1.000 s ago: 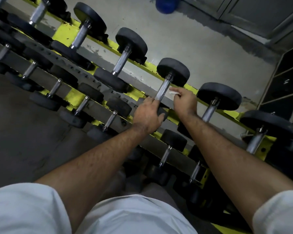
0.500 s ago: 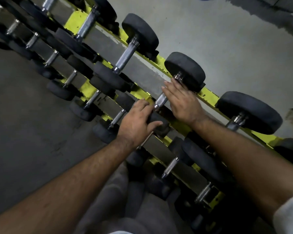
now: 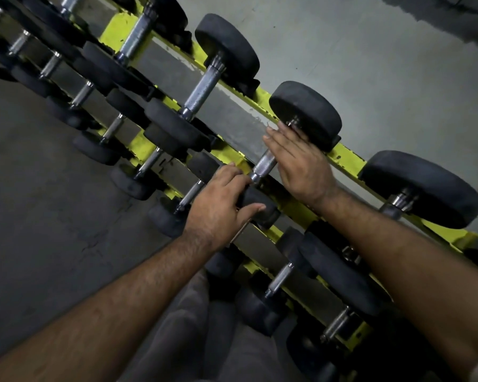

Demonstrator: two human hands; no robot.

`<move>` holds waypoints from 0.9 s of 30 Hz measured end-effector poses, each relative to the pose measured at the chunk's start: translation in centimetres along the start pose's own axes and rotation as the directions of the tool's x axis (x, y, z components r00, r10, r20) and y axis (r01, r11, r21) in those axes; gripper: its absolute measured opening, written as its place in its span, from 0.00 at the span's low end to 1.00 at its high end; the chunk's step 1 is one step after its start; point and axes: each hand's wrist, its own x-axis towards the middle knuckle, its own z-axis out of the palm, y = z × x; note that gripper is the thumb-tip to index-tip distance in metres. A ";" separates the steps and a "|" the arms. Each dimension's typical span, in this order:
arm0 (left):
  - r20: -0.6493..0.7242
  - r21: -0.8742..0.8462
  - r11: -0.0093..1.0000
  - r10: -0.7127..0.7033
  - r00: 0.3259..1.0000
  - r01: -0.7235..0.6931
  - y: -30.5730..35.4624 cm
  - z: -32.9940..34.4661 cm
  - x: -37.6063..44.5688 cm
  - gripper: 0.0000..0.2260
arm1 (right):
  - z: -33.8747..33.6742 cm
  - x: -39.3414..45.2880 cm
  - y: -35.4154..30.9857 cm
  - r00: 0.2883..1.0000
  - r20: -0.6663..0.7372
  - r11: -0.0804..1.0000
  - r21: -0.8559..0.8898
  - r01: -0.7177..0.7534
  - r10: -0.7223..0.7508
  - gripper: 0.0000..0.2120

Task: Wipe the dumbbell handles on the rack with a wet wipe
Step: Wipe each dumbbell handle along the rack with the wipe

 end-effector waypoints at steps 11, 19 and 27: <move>-0.023 0.013 1.000 0.008 1.000 -0.008 0.1 0.3 -0.2 0.26 | 0.4 -0.7 0.2 0.992 -0.128 1.000 -0.017 -0.008 0.006 0.17; -0.034 0.007 1.000 0.022 0.999 -0.022 0.1 0.3 -0.1 0.26 | -0.1 -1.9 0.5 0.995 -0.021 0.993 -0.066 -0.101 0.100 0.25; -0.036 -0.070 0.997 0.027 0.999 -0.030 -1.3 0.5 0.0 0.26 | -0.5 -1.4 2.2 0.998 0.008 0.997 -0.043 0.066 -0.066 0.23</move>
